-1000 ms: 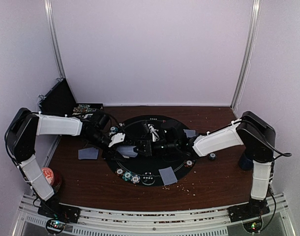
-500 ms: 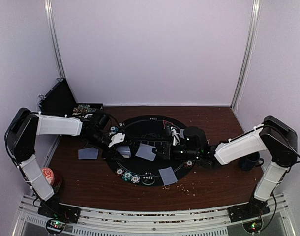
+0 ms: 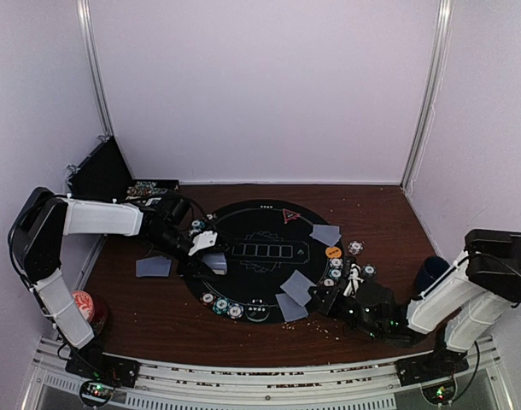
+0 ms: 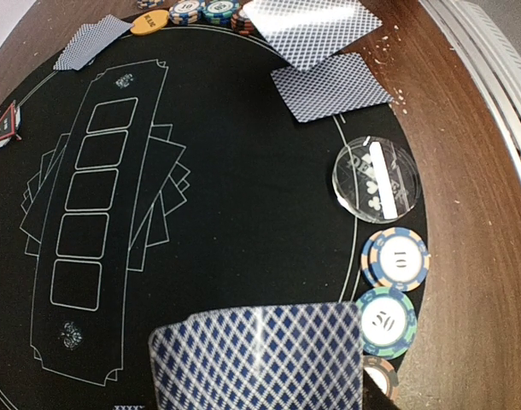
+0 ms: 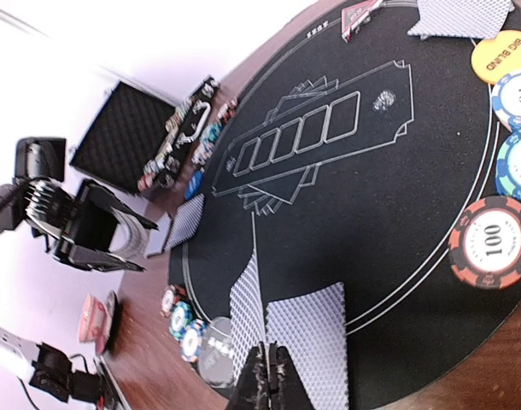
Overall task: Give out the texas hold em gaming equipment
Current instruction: Distribute the poker card in the dealer area.
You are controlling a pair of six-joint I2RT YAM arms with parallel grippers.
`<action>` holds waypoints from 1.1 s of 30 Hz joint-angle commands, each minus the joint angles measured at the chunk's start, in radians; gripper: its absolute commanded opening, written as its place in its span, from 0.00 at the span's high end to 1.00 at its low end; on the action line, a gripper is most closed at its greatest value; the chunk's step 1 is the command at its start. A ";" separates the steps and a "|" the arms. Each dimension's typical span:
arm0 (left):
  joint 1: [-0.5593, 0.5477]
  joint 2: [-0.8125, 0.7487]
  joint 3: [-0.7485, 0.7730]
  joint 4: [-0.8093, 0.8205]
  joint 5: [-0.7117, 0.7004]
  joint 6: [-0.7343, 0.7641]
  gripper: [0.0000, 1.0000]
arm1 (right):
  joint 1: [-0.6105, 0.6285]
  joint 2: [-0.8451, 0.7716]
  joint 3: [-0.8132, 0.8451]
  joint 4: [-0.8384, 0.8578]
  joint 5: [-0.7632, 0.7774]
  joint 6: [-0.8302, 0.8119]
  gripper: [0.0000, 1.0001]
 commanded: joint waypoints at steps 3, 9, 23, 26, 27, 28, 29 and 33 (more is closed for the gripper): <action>0.004 0.010 0.031 0.009 0.009 -0.002 0.58 | 0.141 0.029 0.015 0.057 0.365 0.102 1.00; 0.003 0.009 0.031 0.007 0.011 -0.002 0.58 | 0.193 0.144 0.056 0.081 0.474 0.157 1.00; 0.004 0.007 0.029 0.008 0.012 -0.001 0.58 | 0.195 0.310 0.133 0.103 0.426 0.203 1.00; 0.004 0.008 0.029 0.008 0.011 0.000 0.58 | 0.200 0.306 0.138 0.082 0.425 0.210 1.00; 0.004 0.007 0.029 0.007 0.011 -0.001 0.58 | 0.202 0.304 0.144 0.065 0.427 0.212 1.00; 0.004 0.007 0.029 0.008 0.011 -0.001 0.58 | 0.205 0.302 0.150 0.047 0.426 0.214 1.00; 0.004 0.008 0.030 0.009 0.010 -0.001 0.58 | 0.208 0.302 0.159 0.028 0.426 0.213 1.00; 0.005 0.008 0.029 0.009 0.009 0.000 0.58 | 0.227 0.300 0.182 -0.025 0.435 0.223 0.99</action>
